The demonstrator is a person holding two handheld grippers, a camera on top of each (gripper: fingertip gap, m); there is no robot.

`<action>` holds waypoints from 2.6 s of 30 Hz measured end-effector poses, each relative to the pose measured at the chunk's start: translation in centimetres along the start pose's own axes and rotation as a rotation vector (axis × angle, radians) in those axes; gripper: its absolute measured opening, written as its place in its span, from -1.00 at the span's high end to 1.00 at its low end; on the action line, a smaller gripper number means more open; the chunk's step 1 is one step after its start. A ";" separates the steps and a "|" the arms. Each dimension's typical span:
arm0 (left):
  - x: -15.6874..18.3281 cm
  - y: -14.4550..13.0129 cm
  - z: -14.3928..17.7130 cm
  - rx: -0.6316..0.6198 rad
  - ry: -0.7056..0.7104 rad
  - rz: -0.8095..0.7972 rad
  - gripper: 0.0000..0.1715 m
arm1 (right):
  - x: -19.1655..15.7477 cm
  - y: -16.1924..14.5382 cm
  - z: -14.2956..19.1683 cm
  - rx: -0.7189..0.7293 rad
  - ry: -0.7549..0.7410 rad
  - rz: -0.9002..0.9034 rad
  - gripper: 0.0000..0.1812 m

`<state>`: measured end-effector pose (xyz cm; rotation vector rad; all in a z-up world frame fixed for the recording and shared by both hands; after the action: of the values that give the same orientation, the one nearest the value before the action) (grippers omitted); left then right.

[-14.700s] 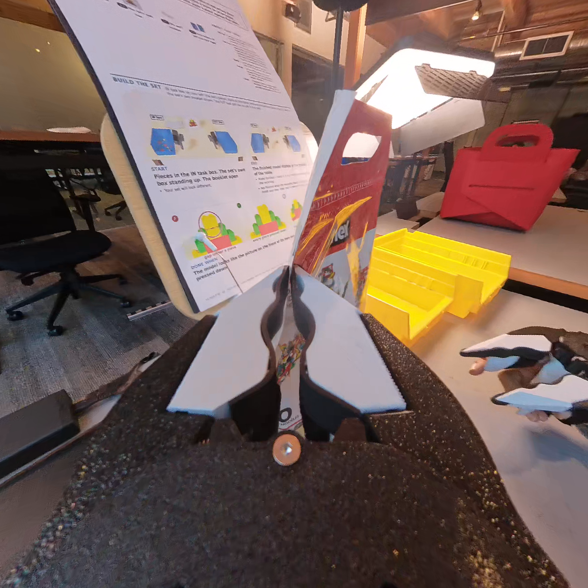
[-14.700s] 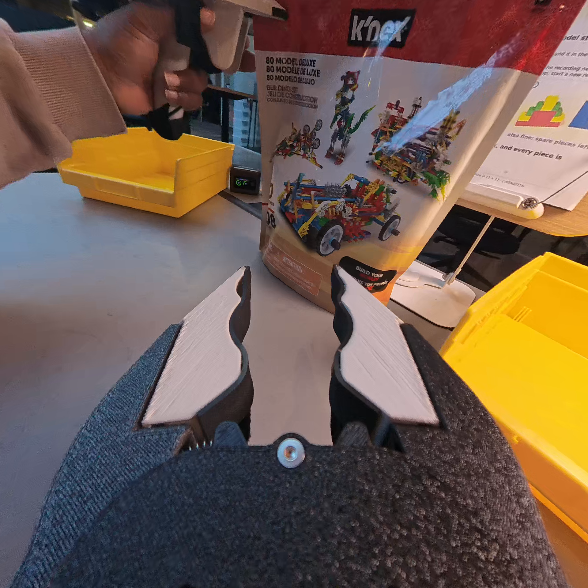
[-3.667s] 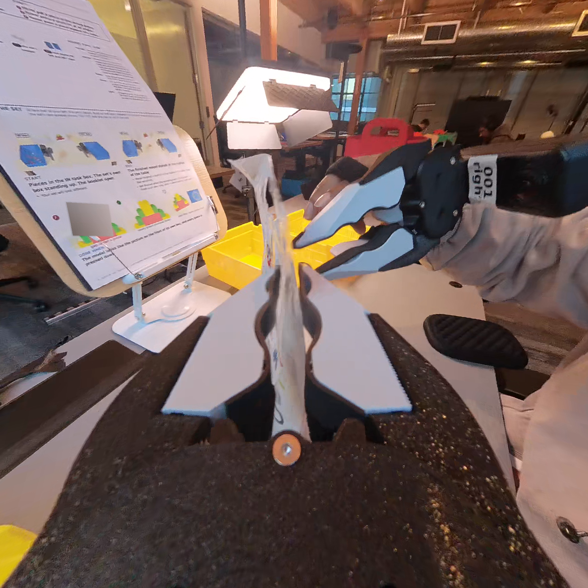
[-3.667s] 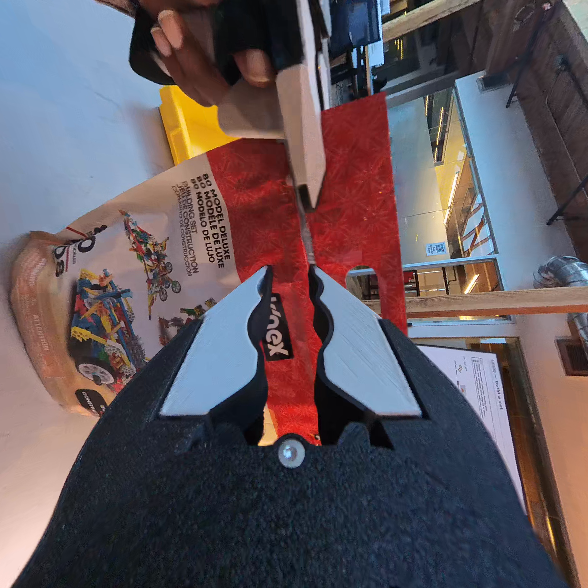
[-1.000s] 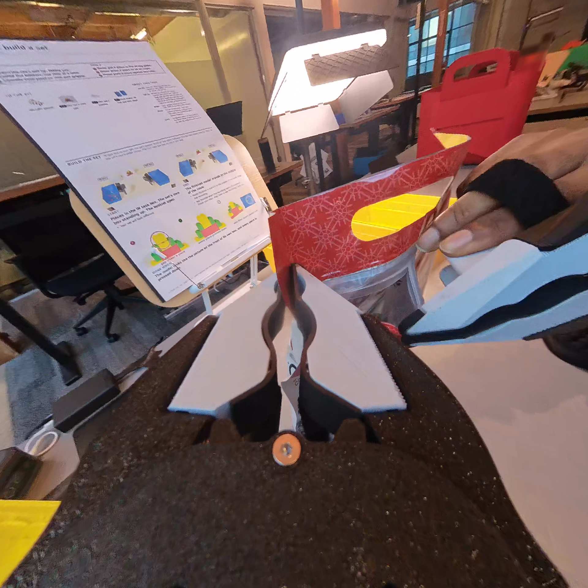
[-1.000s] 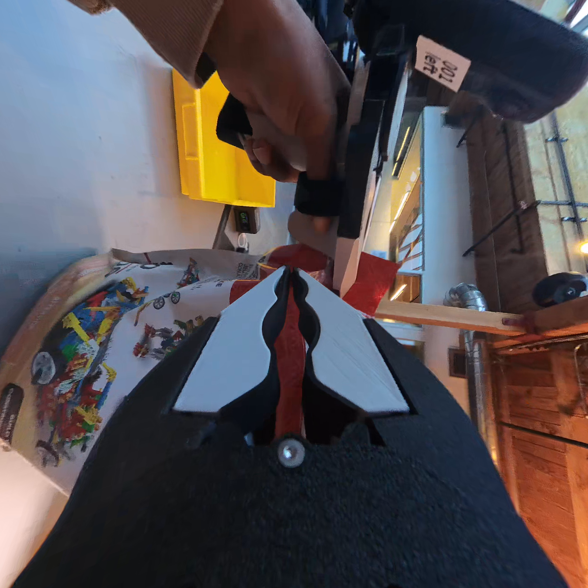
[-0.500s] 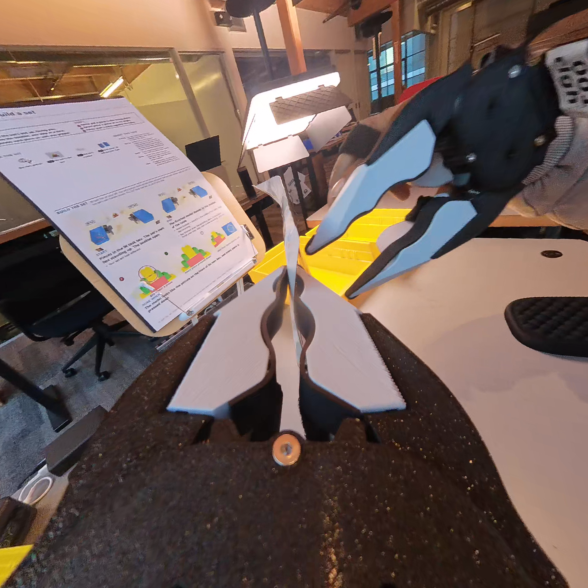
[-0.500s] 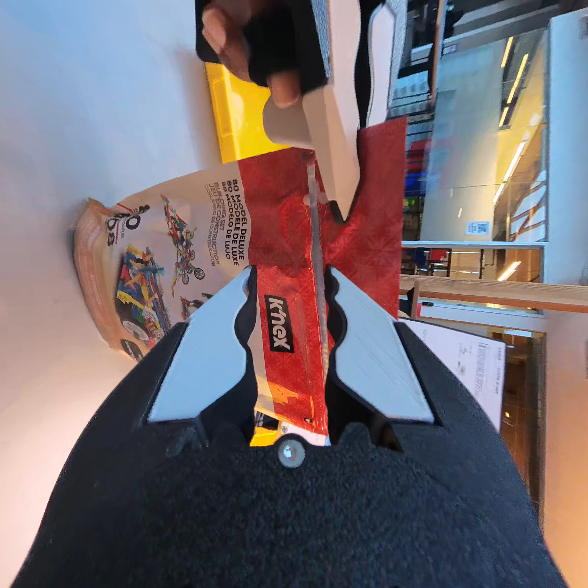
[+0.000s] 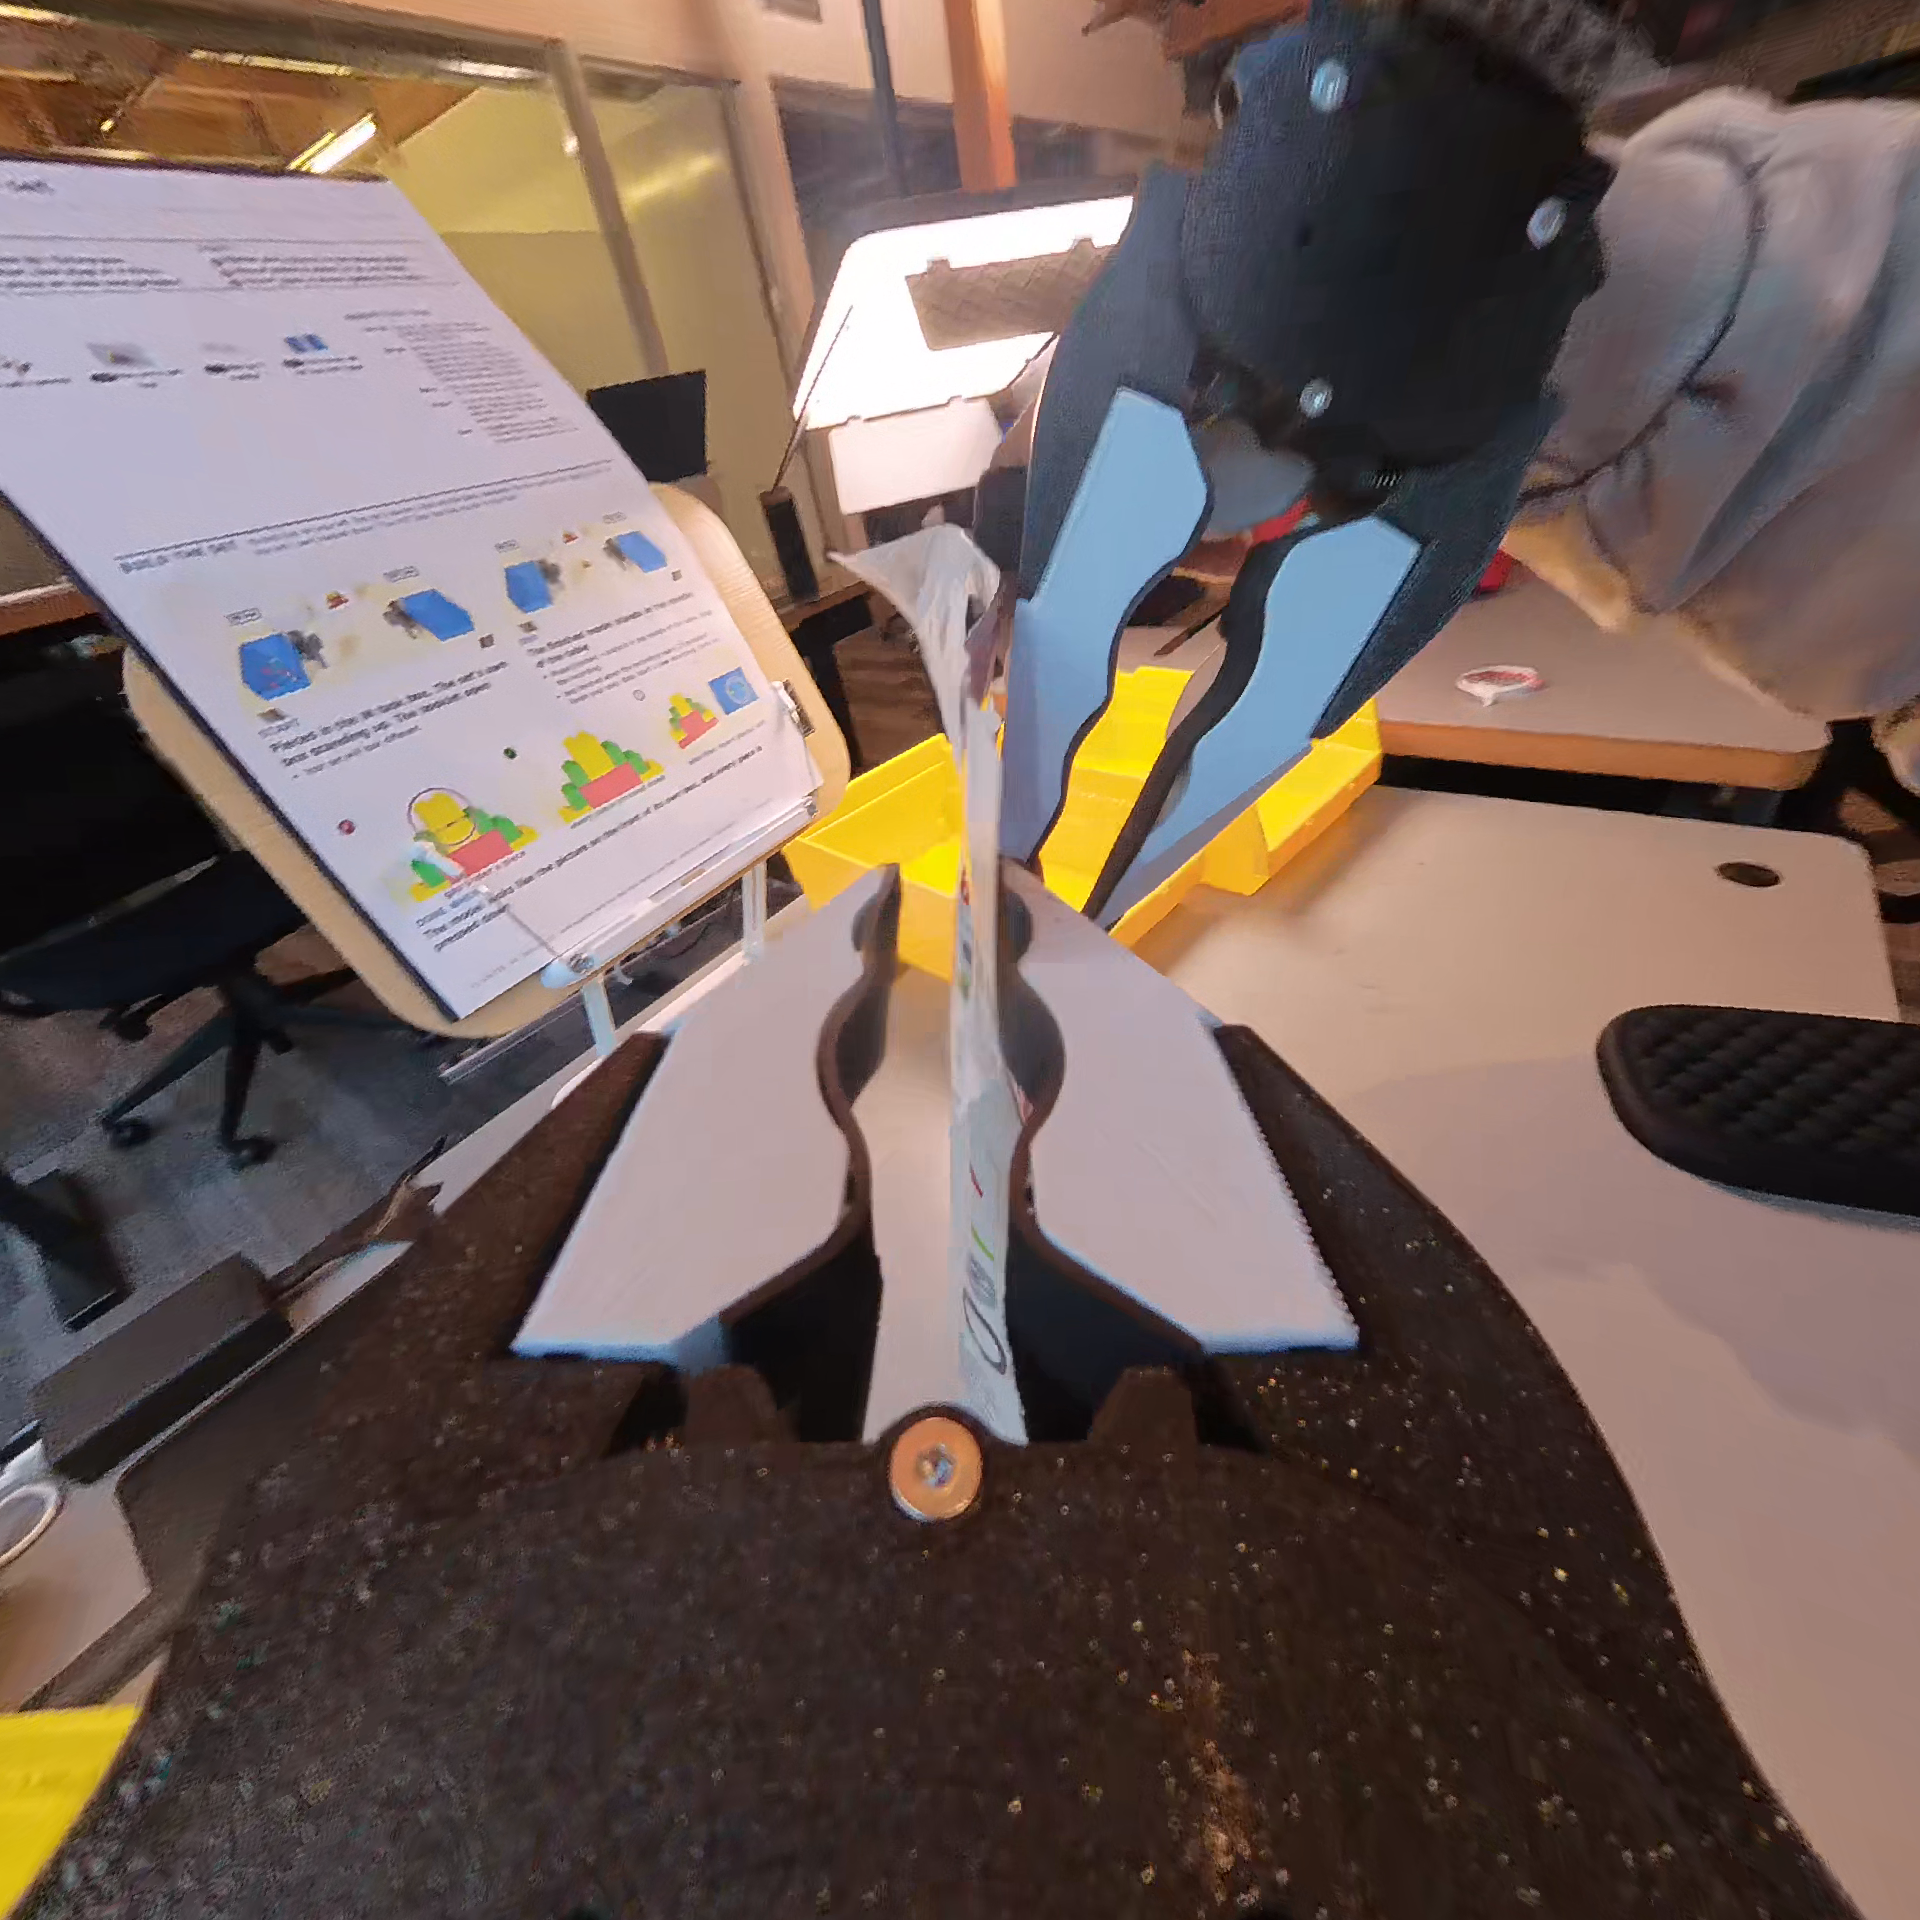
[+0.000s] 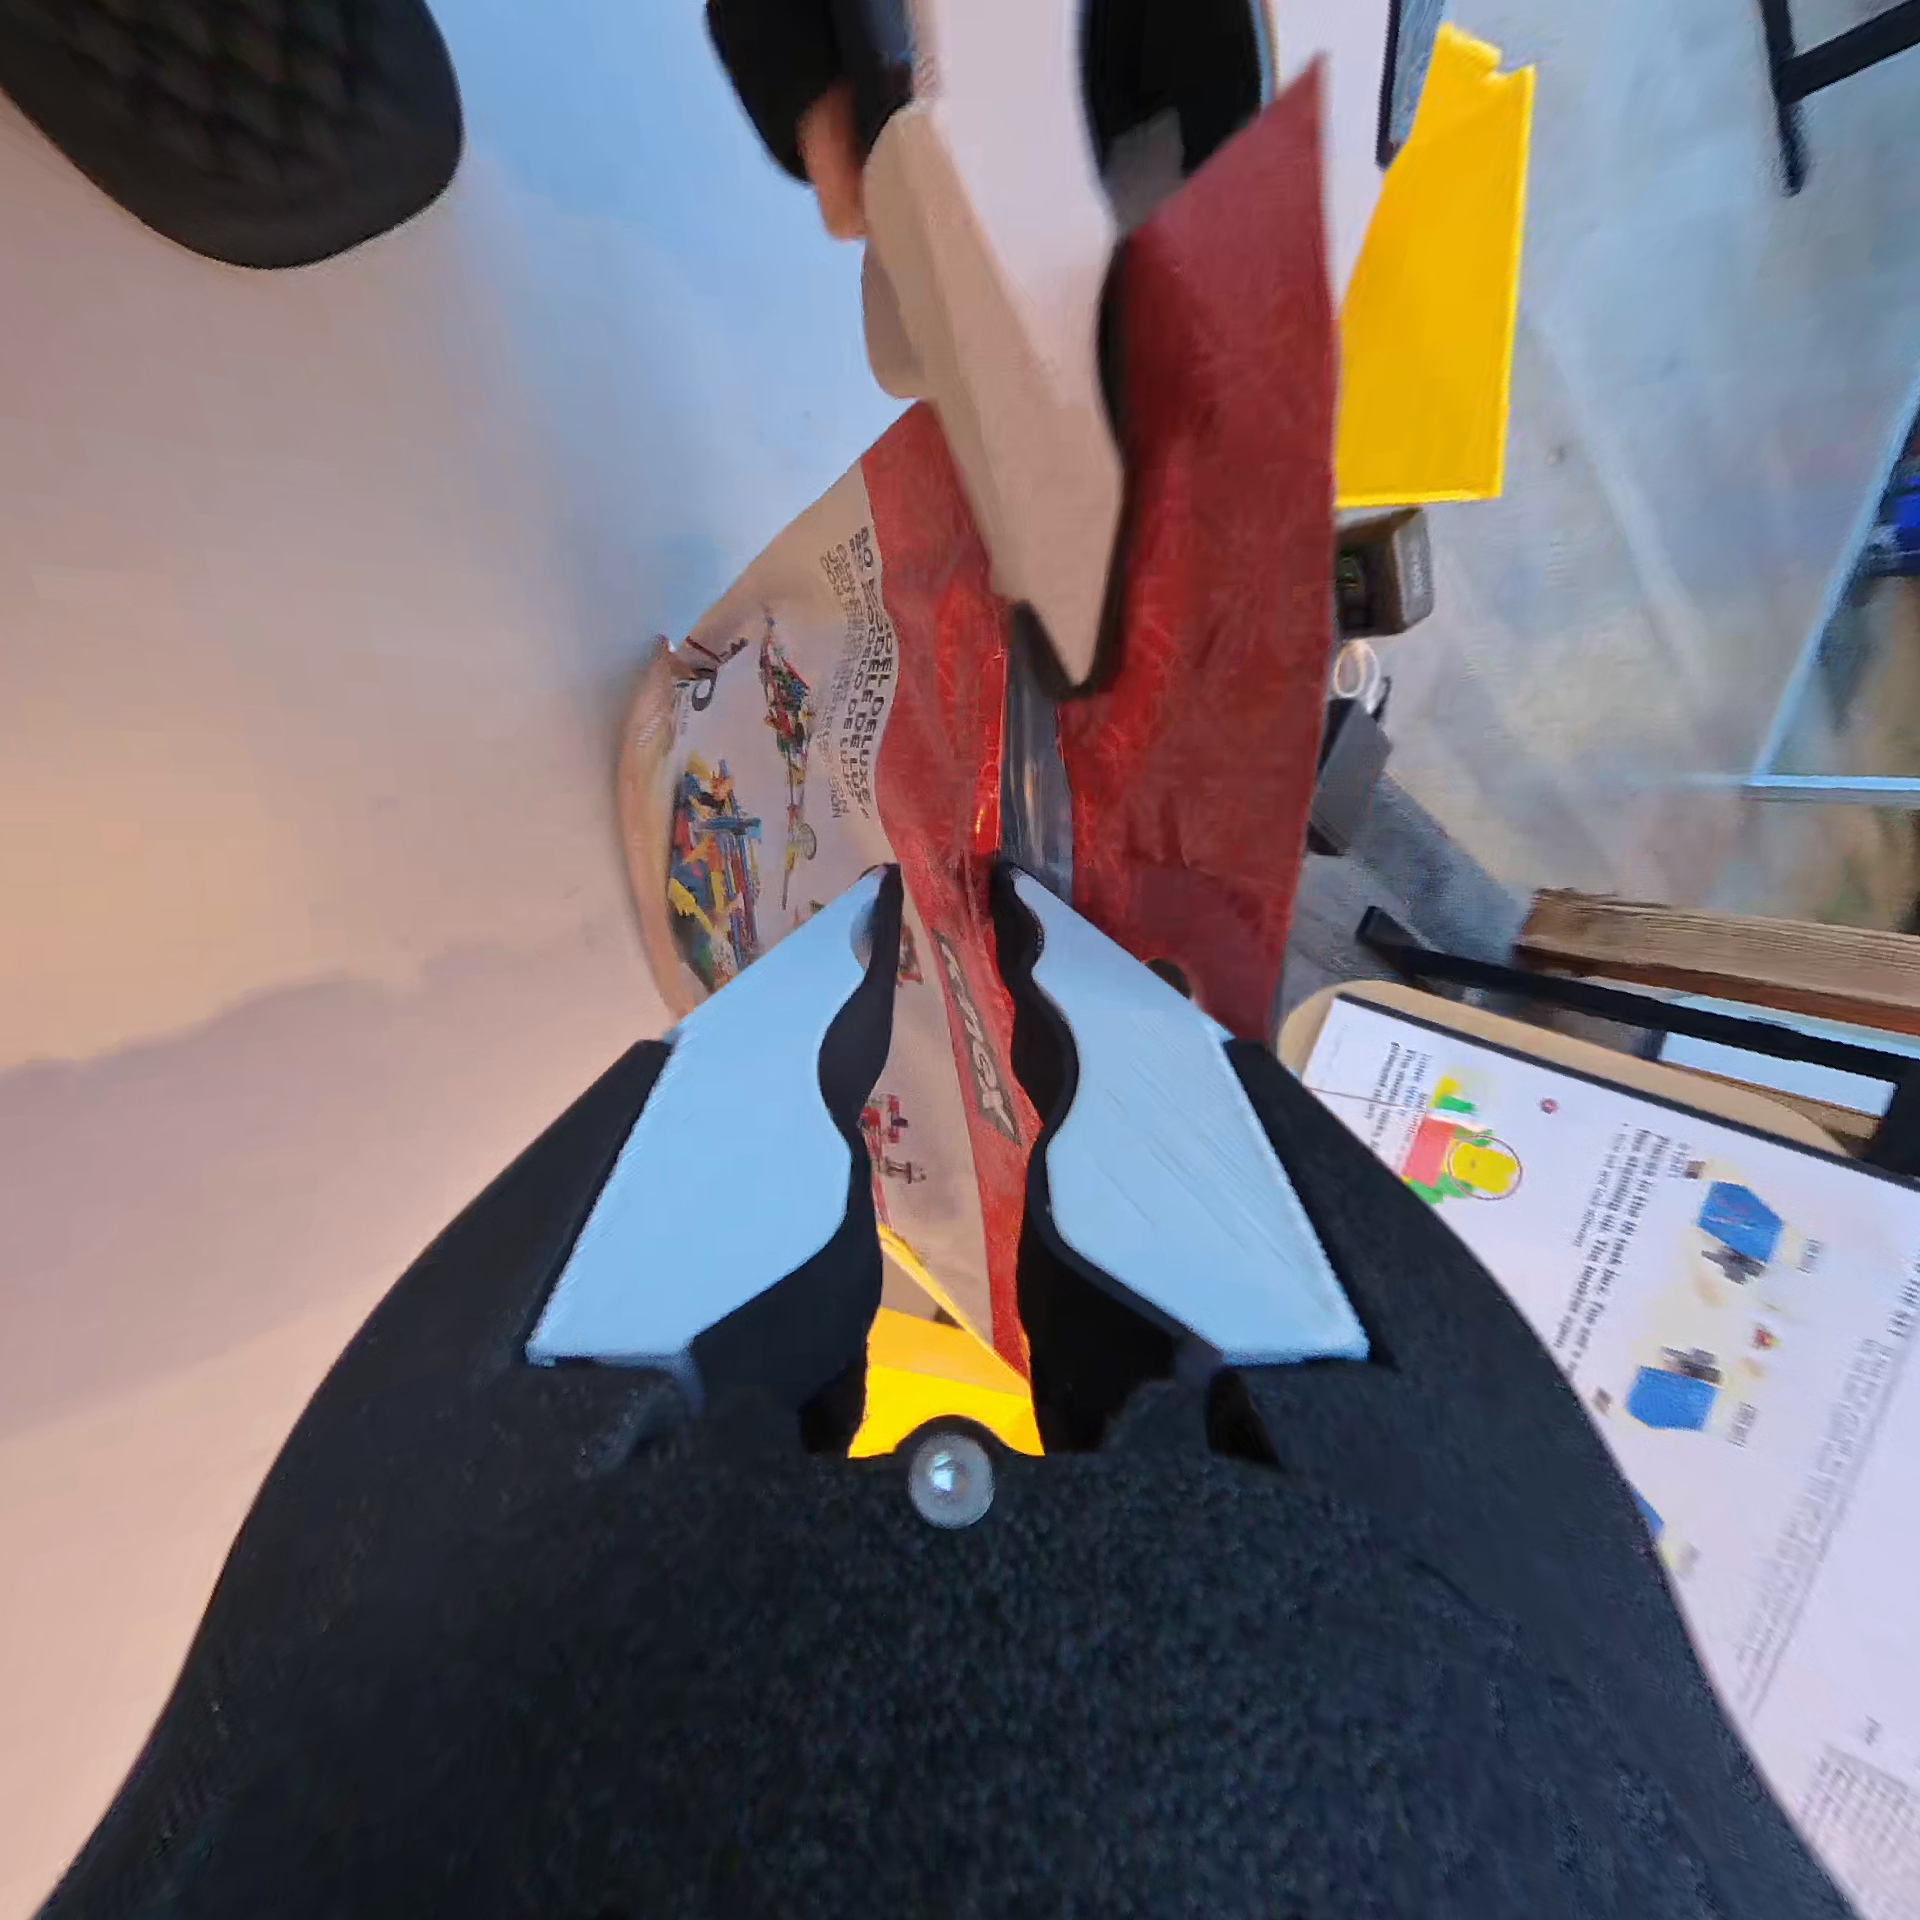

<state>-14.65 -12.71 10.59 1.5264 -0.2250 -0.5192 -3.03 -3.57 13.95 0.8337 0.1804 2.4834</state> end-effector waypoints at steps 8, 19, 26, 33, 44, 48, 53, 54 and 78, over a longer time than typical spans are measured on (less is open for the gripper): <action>1.3 -0.8 -2.8 -0.078 -0.042 0.019 1.00 | -0.6 -0.1 -0.5 -0.057 0.036 0.064 0.91; -3.5 -1.1 -1.3 -0.152 0.371 -0.100 1.00 | -3.5 -4.3 0.2 -0.045 0.024 -0.082 1.00; -2.0 1.3 -1.0 -0.223 0.247 -0.133 0.93 | -5.5 -3.5 1.0 -0.080 -0.187 0.044 1.00; 2.1 7.9 -3.8 -0.637 0.121 -0.626 0.48 | -5.5 -2.9 1.0 -0.088 -0.328 0.151 1.00; -2.9 2.8 -11.7 -1.301 0.001 -0.745 1.00 | -8.1 -1.6 1.4 -0.033 -0.297 0.176 1.00; -6.4 6.0 -13.4 -1.122 0.141 -0.655 1.00 | -8.9 -2.1 -0.8 -0.212 -0.342 0.236 1.00; -6.3 10.0 -13.1 -0.949 0.325 -0.739 1.00 | -6.0 -4.7 -1.7 -0.281 -0.538 0.175 1.00; -5.8 9.4 -12.6 -0.953 0.302 -0.705 1.00 | -6.3 -5.4 -2.5 -0.270 -0.562 0.153 1.00; 4.6 -2.4 -12.4 -0.946 -0.097 -0.696 0.98 | -19.2 -10.3 -9.8 -0.083 -0.392 -0.188 0.91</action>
<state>-5.49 -3.69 6.79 0.6076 0.4562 -1.0623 8.59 -4.05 -6.95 1.1880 0.0153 2.0921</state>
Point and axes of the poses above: each gripper's, where its closed fingertips meet, z back along the fingers, y out of its top, x = y × z across the jaws, the point moved 9 cm from there along z, back along the fingers, and after that the axes turned 1 degree about -z, right-handed, at the moved point
